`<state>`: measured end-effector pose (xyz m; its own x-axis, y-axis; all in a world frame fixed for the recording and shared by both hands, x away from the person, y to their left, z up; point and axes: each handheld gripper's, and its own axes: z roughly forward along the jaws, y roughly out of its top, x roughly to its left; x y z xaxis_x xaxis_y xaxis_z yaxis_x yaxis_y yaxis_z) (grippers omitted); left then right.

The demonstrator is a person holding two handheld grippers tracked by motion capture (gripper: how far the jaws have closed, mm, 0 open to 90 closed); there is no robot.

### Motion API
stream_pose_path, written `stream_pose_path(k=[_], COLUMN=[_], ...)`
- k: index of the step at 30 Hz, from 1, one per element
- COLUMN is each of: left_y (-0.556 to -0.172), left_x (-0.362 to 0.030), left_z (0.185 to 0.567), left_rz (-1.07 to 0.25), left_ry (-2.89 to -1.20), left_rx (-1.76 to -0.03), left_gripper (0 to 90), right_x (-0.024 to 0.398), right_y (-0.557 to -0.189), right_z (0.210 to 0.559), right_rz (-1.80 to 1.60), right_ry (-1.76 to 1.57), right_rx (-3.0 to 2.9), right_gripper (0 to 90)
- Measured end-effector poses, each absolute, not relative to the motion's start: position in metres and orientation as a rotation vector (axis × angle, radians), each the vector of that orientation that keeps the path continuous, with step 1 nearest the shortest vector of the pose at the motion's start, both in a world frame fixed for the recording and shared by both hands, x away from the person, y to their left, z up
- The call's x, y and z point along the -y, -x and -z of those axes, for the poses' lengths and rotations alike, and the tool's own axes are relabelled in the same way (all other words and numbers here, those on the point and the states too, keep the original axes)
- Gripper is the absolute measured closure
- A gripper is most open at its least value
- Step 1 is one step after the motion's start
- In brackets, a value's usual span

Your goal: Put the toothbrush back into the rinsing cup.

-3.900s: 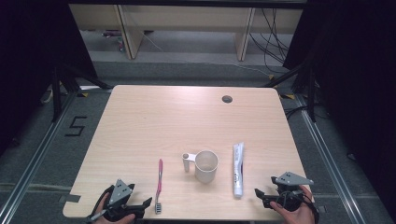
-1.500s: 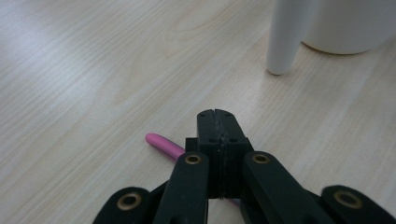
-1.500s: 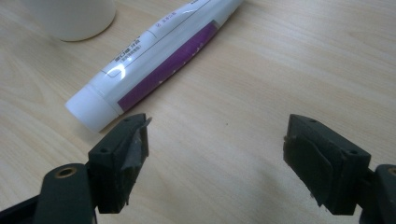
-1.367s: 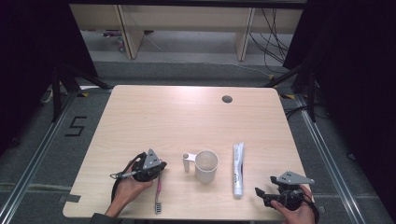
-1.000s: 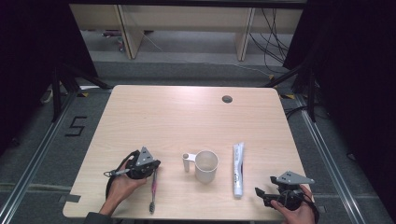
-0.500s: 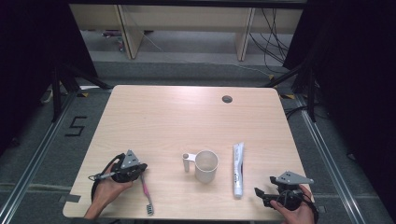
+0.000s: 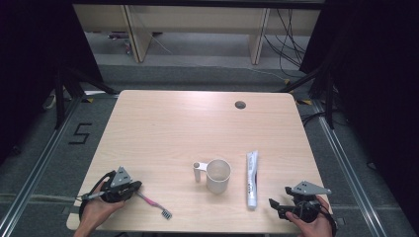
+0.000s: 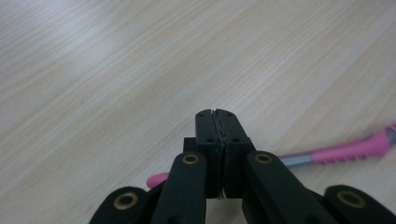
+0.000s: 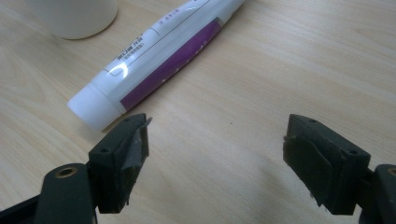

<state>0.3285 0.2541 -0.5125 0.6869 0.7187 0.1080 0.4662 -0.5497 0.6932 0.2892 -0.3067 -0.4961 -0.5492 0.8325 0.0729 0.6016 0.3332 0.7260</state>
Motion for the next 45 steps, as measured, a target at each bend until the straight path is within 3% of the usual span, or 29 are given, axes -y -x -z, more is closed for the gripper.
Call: stream_pose_path(k=[14, 25, 30, 37, 45], left_y=[-0.294, -0.27, -0.27, -0.277, -0.289], left_x=[-0.265, -0.251, -0.245, -0.231, -0.216], left_z=[0.508, 0.504, 0.493, 0.48, 0.474], left_rz=[-0.513, -0.463, -0.445, -0.366, -0.33], left_ry=[-2.256, -2.312, -2.325, -2.351, -2.491], left_rx=[-0.874, -0.845, -0.85, -0.905, -0.859], left_gripper=[87.5, 86.8, 82.2, 68.1, 66.4], right_x=[0.305, 0.303, 0.304, 0.304, 0.302], right_y=[-0.29, -0.289, -0.289, -0.289, -0.289], right_z=[0.496, 0.495, 0.495, 0.495, 0.496], right_rz=[-1.044, -1.053, -1.052, -1.052, -1.06], right_ry=[-1.271, -1.309, -1.293, -1.293, -1.301], right_rx=[-2.298, -2.301, -2.298, -2.301, -2.296], right_gripper=[23.1, 23.2, 23.2, 23.2, 23.2])
